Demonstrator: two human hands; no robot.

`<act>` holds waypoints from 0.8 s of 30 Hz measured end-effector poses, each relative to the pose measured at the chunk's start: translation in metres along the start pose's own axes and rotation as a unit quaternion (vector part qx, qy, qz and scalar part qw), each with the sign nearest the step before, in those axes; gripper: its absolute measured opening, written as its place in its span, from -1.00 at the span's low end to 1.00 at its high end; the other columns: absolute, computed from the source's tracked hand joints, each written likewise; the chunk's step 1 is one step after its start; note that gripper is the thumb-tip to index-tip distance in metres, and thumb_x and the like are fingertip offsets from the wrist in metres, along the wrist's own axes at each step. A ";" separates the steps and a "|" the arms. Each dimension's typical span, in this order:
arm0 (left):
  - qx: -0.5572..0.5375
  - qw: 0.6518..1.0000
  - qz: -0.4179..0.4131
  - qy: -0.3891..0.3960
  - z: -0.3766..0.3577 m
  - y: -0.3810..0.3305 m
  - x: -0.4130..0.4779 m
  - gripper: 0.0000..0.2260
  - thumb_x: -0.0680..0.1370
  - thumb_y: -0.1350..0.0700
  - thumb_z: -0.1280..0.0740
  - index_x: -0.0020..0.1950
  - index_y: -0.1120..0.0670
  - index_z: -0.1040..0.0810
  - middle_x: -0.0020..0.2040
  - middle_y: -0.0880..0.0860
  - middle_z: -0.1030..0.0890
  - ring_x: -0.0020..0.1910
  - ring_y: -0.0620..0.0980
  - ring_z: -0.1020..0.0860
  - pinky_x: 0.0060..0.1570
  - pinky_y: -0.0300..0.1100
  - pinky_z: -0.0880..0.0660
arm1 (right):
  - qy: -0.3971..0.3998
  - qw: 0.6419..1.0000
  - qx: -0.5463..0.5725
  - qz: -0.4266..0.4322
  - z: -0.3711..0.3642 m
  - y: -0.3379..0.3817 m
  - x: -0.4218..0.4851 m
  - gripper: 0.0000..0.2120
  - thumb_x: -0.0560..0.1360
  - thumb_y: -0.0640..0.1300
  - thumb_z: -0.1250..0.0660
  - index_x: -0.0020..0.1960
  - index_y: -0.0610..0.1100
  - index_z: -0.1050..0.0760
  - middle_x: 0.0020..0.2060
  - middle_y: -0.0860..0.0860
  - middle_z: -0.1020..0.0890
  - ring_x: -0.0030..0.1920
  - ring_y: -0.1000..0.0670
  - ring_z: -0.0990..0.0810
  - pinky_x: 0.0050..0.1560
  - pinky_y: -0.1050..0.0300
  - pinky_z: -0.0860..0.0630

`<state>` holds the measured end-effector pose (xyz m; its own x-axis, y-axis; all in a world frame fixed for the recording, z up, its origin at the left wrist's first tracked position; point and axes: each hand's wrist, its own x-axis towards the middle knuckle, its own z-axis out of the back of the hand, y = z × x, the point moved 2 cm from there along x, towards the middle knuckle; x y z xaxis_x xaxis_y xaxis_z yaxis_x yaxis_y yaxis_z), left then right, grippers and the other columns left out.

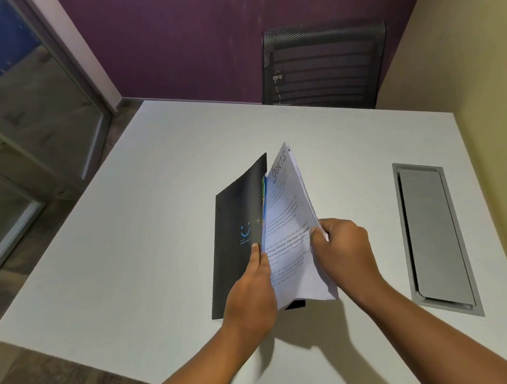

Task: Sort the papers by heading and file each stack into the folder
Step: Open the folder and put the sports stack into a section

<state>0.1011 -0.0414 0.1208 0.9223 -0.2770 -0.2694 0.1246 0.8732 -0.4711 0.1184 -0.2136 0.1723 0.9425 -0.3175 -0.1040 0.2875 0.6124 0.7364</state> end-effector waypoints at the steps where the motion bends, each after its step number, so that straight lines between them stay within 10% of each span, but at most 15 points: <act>1: -0.011 1.000 0.002 -0.005 0.000 -0.001 -0.003 -0.37 0.65 0.04 -0.20 0.61 0.01 0.09 0.60 -0.07 0.01 0.35 -0.05 -0.41 0.11 -0.29 -0.53 | -0.012 1.000 -0.009 -0.010 0.001 -0.002 0.002 -0.67 0.53 -0.18 -0.17 -0.41 -0.18 -0.37 -0.55 0.02 -0.41 -0.50 -0.03 -0.35 -0.47 0.16 -0.23; 5: -0.045 0.998 0.033 -0.013 0.002 -0.001 -0.013 -0.36 0.65 0.04 -0.19 0.61 -0.03 0.14 0.55 -0.13 -0.09 0.09 -0.21 -0.39 -0.23 -0.55 -0.44 | -0.053 0.997 -0.057 -0.010 0.012 -0.007 0.008 -0.67 0.53 -0.21 -0.15 -0.42 -0.19 -0.34 -0.56 -0.02 -0.43 -0.51 -0.06 -0.36 -0.48 0.14 -0.26; 10: 0.008 1.000 0.004 -0.014 -0.001 -0.003 -0.016 -0.34 0.66 0.10 -0.20 0.60 0.01 0.17 0.60 -0.11 0.09 0.23 -0.12 -0.43 0.01 -0.35 -0.53 | -0.027 0.999 -0.040 0.003 0.005 -0.003 0.005 -0.67 0.57 -0.16 -0.15 -0.30 -0.22 -0.51 -0.47 0.00 -0.53 -0.45 -0.01 -0.46 -0.50 0.18 -0.27; 14: -0.022 1.000 0.002 -0.013 0.001 -0.010 -0.014 -0.36 0.67 0.01 -0.15 0.60 0.01 0.18 0.57 -0.09 -0.07 0.17 -0.23 -0.31 -0.11 -0.50 -0.36 | -0.029 0.999 -0.041 0.012 -0.005 0.004 0.000 -0.68 0.58 -0.17 -0.14 -0.30 -0.16 -0.48 -0.47 0.05 -0.49 -0.44 0.04 -0.43 -0.51 0.23 -0.23; 24: 0.123 0.992 0.024 -0.010 0.013 0.000 -0.009 -0.27 0.54 0.28 -0.18 0.59 0.10 0.18 0.58 0.04 -0.03 0.20 0.09 -0.58 -0.12 -0.18 -0.47 | -0.056 0.959 -0.234 0.152 -0.003 0.018 -0.009 -0.80 0.57 -0.10 -0.22 0.02 -0.10 -0.61 -0.20 -0.11 -0.72 -0.40 -0.15 -0.52 -0.42 0.16 -0.33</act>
<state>0.0978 -0.0331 0.1342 0.9361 -0.2276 -0.2681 0.1644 0.9571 -0.2385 0.1155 -0.1977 0.1846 0.9782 -0.1323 0.1603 0.0714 0.9382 0.3385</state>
